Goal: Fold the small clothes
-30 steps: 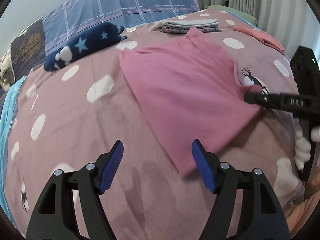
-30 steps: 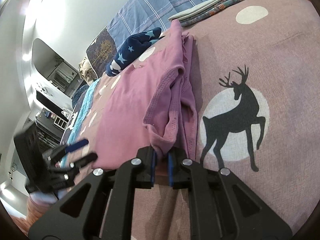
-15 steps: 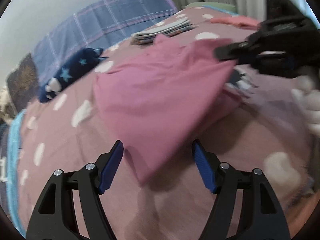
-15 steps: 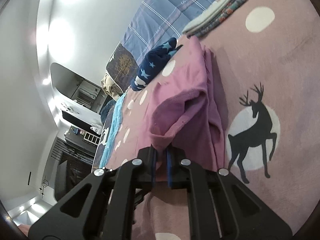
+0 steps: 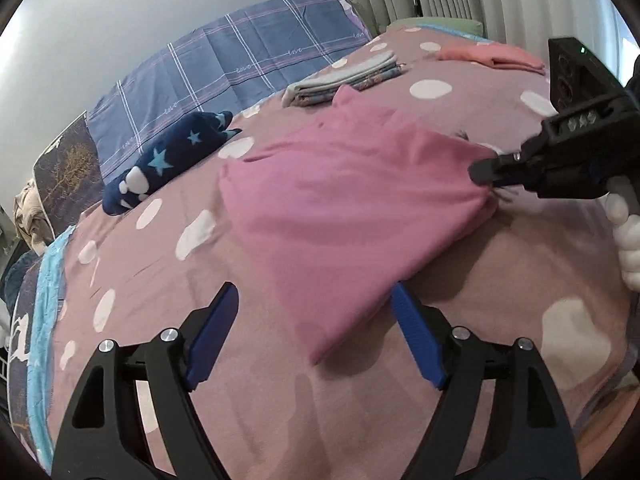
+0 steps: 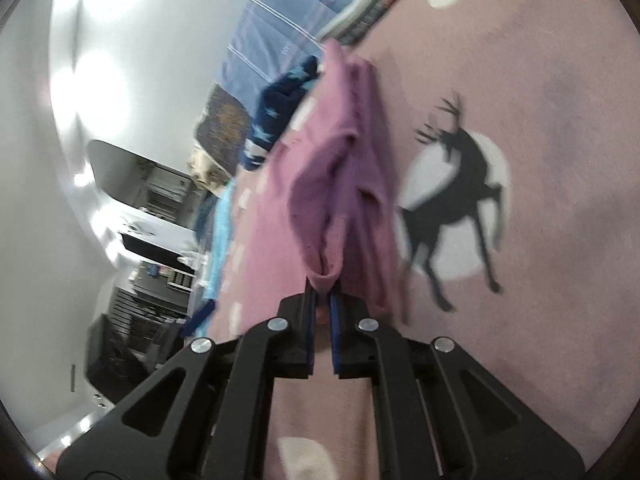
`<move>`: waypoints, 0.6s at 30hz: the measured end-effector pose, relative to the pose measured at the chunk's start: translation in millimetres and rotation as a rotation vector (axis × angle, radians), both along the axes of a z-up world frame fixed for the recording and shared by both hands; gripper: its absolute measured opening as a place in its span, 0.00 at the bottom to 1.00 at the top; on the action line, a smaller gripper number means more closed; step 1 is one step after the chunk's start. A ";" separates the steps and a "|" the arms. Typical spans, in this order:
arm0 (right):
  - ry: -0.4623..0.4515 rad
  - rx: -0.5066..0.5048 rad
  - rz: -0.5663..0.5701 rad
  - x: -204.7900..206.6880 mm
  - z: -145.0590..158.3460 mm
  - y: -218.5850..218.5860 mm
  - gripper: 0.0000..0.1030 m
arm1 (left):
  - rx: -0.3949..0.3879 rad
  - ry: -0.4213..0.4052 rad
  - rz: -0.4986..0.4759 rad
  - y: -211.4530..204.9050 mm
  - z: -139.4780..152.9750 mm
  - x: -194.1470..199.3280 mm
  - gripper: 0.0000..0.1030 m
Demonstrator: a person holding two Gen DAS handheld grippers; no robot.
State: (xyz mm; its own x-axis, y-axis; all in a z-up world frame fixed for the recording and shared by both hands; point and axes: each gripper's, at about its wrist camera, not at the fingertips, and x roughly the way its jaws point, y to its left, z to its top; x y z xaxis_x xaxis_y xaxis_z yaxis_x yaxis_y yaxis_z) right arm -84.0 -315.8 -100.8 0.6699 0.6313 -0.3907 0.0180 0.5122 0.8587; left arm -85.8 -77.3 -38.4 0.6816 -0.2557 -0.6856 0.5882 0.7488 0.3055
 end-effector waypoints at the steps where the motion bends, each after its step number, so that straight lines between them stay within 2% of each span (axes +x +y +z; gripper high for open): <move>1: -0.038 0.012 0.004 1.6 10.1 1.2 0.05 | -0.001 0.001 -0.007 -5.2 -1.2 1.2 0.77; 6: -0.167 -0.008 0.006 6.3 49.0 7.2 0.04 | -0.031 -0.006 -0.062 -36.6 0.5 -2.1 0.77; 10: -0.184 -0.018 -0.017 4.9 56.4 5.4 0.04 | 0.047 -0.046 0.063 -30.8 -5.7 11.8 0.77; 14: -0.109 -0.022 -0.037 -0.2 34.3 -2.8 0.04 | 0.116 -0.020 0.225 8.3 -18.8 24.0 0.78; 18: 0.048 -0.038 -0.006 -5.9 -7.7 -3.7 0.04 | 0.001 0.098 0.283 40.6 -23.5 24.4 0.81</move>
